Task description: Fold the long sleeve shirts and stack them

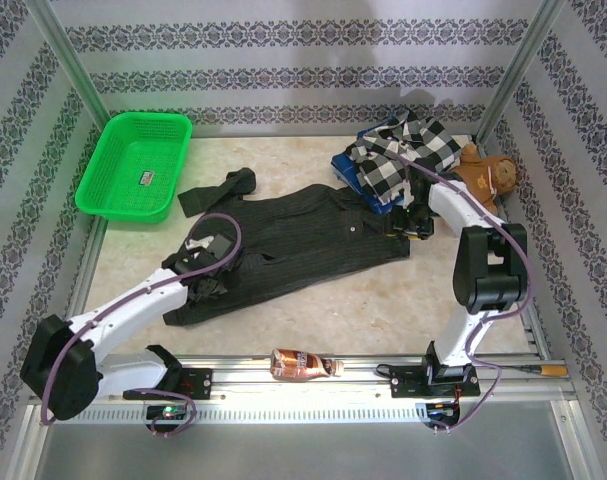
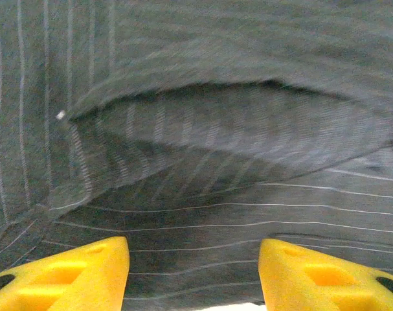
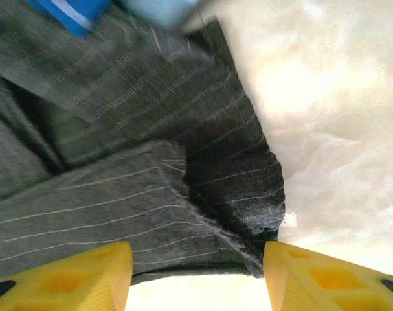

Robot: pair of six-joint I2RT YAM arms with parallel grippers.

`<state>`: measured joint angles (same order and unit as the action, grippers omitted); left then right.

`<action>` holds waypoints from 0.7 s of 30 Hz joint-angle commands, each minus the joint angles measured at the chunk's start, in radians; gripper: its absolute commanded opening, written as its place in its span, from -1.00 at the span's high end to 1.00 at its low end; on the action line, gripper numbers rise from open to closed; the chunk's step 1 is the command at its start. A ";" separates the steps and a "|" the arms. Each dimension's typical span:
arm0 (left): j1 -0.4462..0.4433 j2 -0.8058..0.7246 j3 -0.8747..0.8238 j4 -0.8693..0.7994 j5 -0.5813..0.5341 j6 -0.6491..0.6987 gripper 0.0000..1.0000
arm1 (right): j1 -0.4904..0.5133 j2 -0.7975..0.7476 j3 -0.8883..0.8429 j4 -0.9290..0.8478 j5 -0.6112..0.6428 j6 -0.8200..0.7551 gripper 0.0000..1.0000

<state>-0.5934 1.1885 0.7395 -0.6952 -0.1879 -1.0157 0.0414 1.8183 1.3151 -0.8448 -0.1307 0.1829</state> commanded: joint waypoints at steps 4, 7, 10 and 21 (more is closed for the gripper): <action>-0.002 -0.010 -0.080 0.025 0.001 -0.072 -0.08 | 0.024 0.067 0.022 0.033 0.058 -0.020 -0.05; -0.002 -0.021 -0.121 0.022 -0.003 -0.086 -0.08 | 0.036 0.106 0.055 0.029 0.069 -0.035 0.02; 0.000 -0.044 -0.151 0.013 -0.009 -0.093 -0.08 | 0.045 0.133 0.073 0.033 0.058 -0.048 0.13; 0.030 -0.095 -0.239 -0.025 -0.019 -0.096 -0.09 | 0.054 0.156 0.149 0.019 0.069 -0.046 1.00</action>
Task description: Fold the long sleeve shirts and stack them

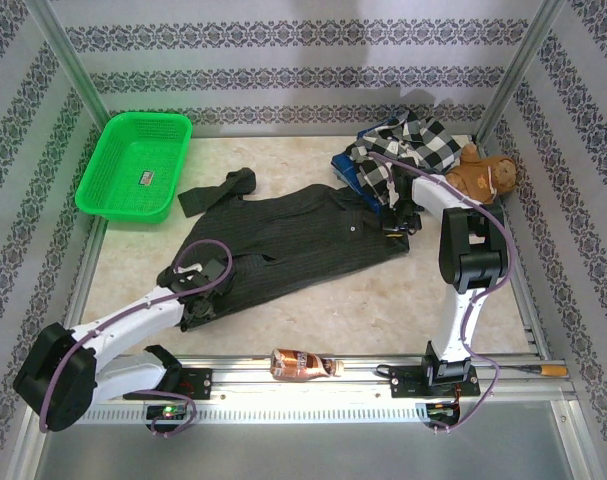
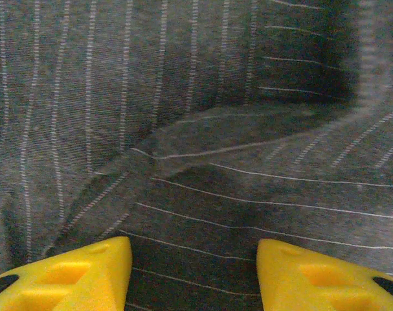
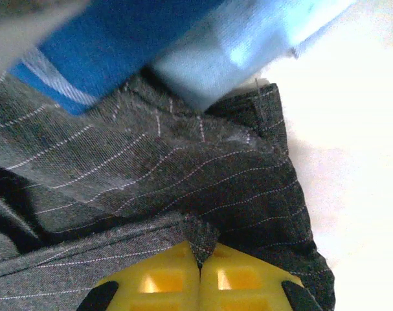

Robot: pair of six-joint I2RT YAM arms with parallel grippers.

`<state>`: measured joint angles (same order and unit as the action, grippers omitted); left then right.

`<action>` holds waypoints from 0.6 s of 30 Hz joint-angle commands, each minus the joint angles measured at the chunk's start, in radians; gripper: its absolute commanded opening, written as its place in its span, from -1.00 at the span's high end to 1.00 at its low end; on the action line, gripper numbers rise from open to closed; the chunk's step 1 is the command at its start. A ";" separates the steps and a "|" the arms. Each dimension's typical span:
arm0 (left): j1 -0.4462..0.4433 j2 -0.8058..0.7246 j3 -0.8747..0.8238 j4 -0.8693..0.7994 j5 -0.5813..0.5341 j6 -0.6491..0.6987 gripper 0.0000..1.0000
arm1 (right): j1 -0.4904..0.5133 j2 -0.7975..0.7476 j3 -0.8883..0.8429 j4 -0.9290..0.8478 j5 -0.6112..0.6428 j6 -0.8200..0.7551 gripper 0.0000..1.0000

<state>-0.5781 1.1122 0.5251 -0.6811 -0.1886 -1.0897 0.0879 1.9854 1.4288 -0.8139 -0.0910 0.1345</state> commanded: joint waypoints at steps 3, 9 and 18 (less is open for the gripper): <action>0.020 -0.017 -0.047 -0.052 -0.018 -0.022 -0.09 | 0.006 -0.034 0.059 -0.020 0.057 -0.001 1.00; 0.026 -0.025 -0.081 -0.083 -0.027 -0.020 -0.09 | 0.000 -0.009 0.148 -0.080 0.048 -0.035 1.00; 0.032 -0.035 -0.086 -0.081 -0.027 -0.006 -0.10 | -0.018 0.053 0.230 -0.160 0.016 -0.062 1.00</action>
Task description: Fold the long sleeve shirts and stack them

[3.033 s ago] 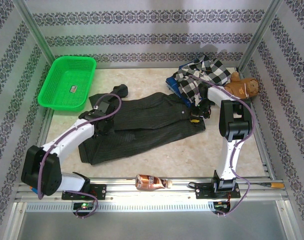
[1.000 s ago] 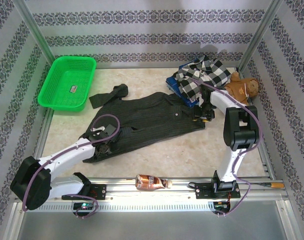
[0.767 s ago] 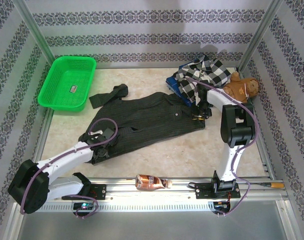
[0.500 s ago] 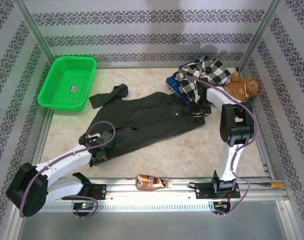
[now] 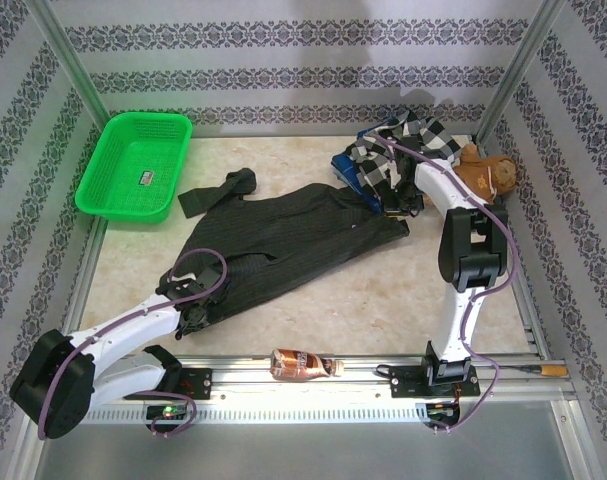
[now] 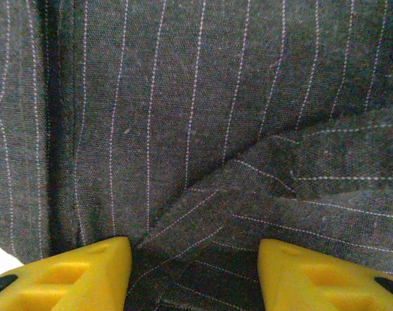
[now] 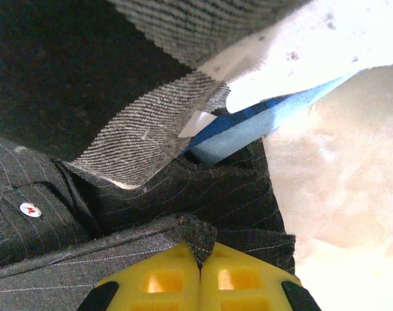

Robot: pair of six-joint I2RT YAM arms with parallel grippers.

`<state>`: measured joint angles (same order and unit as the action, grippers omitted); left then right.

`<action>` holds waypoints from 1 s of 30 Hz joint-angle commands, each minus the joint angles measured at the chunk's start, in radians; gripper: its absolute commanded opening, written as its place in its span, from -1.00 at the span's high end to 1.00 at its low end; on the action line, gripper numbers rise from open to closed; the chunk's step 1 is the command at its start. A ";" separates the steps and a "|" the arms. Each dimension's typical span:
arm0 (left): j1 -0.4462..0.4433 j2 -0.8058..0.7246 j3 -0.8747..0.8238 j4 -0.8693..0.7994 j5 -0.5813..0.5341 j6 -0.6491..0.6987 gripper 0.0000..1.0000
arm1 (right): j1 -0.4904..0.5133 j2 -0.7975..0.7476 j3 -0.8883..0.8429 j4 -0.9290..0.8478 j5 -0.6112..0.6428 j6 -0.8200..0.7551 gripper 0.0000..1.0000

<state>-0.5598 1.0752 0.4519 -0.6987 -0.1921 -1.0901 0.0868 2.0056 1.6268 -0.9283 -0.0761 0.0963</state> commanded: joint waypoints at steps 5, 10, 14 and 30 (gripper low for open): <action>0.013 0.004 -0.011 -0.064 -0.021 0.001 -0.10 | -0.016 0.108 0.079 -0.063 0.002 -0.014 1.00; 0.013 -0.009 0.007 -0.089 -0.027 0.024 -0.10 | -0.012 0.159 0.133 -0.049 0.033 -0.005 1.00; 0.014 -0.014 0.027 -0.109 -0.033 0.041 -0.10 | -0.006 0.174 0.159 -0.027 0.081 -0.016 0.98; 0.011 -0.163 0.098 -0.138 -0.007 0.183 -0.20 | 0.020 0.029 0.058 0.086 -0.004 0.085 0.06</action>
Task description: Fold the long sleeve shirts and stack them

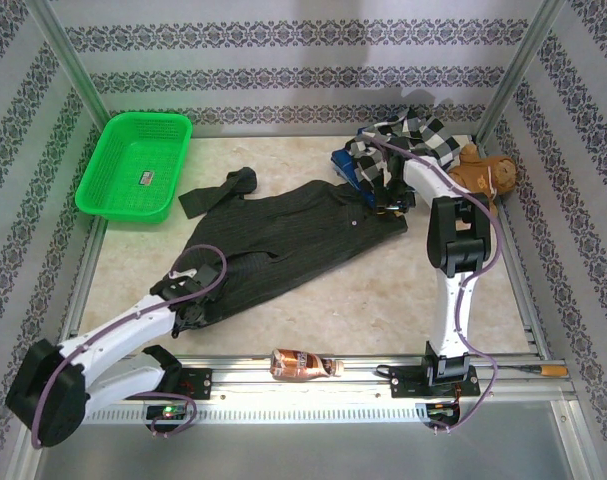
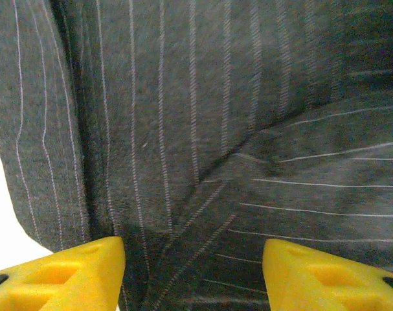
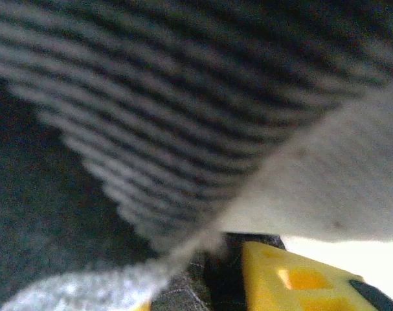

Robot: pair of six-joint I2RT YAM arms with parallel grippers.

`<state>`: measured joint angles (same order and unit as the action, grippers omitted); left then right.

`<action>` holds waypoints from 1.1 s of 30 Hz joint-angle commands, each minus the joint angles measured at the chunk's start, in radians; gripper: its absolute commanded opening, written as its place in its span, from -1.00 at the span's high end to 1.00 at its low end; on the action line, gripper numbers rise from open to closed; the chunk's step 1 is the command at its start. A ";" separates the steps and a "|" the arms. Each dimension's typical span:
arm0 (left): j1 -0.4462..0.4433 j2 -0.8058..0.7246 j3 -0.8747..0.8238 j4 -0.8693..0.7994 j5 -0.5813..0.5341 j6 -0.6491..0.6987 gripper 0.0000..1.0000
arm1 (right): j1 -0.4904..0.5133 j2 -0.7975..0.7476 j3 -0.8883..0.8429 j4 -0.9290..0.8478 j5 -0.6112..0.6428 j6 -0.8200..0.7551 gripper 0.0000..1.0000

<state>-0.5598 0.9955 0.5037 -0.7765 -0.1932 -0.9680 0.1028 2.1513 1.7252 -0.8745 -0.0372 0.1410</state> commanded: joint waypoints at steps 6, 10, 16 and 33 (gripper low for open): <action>0.009 -0.248 0.084 -0.084 0.028 -0.025 -0.20 | 0.010 -0.355 -0.234 0.020 -0.047 0.082 -0.09; 0.009 -0.163 0.095 0.002 0.056 -0.046 -0.17 | 0.044 -0.410 -0.333 0.033 -0.098 0.090 -0.05; 0.043 0.039 0.081 0.101 0.052 -0.109 -0.11 | 0.089 -0.301 -0.349 0.070 -0.139 0.101 0.24; 0.292 0.124 -0.005 -0.030 -0.008 -0.019 -0.15 | 0.145 -0.178 -0.387 0.020 0.084 0.195 0.31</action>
<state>-0.2909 1.1534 0.5159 -0.7235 -0.1661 -1.0142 0.2314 2.0186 1.4082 -0.7906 -0.0139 0.2947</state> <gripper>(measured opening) 0.571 0.342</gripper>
